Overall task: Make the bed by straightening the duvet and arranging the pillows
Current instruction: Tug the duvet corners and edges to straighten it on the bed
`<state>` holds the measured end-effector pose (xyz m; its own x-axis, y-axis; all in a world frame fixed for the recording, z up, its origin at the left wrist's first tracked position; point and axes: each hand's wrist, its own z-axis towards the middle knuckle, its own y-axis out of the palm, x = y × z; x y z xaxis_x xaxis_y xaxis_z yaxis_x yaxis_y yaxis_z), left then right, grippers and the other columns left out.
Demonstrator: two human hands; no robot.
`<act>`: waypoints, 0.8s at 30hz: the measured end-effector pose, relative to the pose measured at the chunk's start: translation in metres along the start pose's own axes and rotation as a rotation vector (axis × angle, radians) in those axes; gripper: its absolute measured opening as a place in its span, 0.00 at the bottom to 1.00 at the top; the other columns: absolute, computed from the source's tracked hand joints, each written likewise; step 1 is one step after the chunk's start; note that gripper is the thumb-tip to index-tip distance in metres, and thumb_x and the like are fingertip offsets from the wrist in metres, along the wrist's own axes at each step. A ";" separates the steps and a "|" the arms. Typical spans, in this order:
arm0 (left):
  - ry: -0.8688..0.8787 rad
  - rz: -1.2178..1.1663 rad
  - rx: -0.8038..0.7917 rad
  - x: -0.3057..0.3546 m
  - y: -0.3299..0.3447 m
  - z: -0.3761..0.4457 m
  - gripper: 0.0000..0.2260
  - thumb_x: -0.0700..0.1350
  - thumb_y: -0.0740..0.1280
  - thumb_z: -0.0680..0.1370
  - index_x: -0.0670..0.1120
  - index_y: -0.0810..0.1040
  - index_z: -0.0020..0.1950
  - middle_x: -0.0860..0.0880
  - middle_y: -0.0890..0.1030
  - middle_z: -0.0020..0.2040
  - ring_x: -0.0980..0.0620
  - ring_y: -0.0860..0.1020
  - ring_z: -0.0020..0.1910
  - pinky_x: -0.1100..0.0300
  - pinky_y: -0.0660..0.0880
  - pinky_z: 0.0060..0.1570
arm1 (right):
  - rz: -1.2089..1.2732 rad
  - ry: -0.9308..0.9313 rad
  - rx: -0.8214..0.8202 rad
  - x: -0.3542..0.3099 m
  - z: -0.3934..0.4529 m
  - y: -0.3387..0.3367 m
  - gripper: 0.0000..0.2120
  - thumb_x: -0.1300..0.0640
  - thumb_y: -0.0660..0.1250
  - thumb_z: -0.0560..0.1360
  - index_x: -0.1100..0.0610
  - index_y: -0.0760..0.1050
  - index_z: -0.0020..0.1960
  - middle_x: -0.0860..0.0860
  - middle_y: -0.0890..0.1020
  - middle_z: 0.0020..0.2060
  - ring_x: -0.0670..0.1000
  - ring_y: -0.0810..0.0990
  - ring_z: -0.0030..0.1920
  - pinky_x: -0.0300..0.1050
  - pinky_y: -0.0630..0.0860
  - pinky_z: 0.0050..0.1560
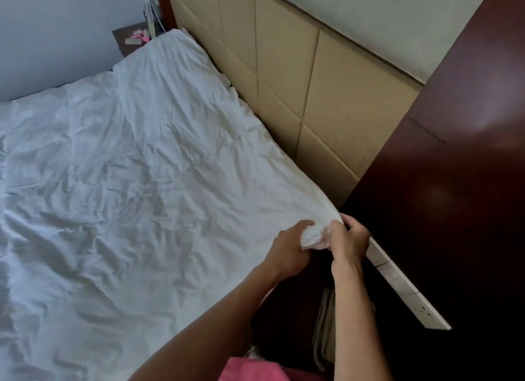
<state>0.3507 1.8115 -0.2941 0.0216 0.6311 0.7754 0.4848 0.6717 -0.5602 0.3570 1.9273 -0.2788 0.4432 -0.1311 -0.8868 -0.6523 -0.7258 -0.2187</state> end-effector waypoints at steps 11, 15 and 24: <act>-0.027 -0.007 0.431 -0.046 -0.045 -0.010 0.06 0.43 0.60 0.76 0.45 0.77 0.46 0.53 0.81 0.37 0.53 0.79 0.36 0.58 0.72 0.37 | -0.075 -0.173 -0.307 -0.015 -0.005 0.061 0.18 0.62 0.58 0.77 0.52 0.79 0.61 0.49 0.78 0.62 0.52 0.76 0.64 0.56 0.76 0.64; -0.049 -0.042 0.517 -0.052 -0.061 -0.003 0.08 0.36 0.59 0.76 0.43 0.78 0.46 0.50 0.82 0.38 0.51 0.79 0.37 0.54 0.74 0.38 | -0.172 -0.233 -0.550 -0.024 -0.002 0.068 0.17 0.54 0.56 0.78 0.45 0.83 0.51 0.41 0.80 0.56 0.50 0.77 0.63 0.55 0.77 0.63; -0.100 -0.135 0.578 -0.060 -0.090 0.001 0.17 0.35 0.60 0.76 0.54 0.67 0.33 0.56 0.73 0.28 0.58 0.71 0.28 0.63 0.63 0.31 | -0.343 -0.551 -0.718 -0.028 0.000 0.090 0.07 0.57 0.65 0.80 0.53 0.82 0.54 0.47 0.84 0.46 0.45 0.82 0.49 0.38 0.78 0.48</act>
<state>0.3048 1.7139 -0.2909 -0.1034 0.5401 0.8353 -0.0772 0.8329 -0.5481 0.2864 1.8658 -0.2738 0.0695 0.3675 -0.9274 0.0711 -0.9291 -0.3628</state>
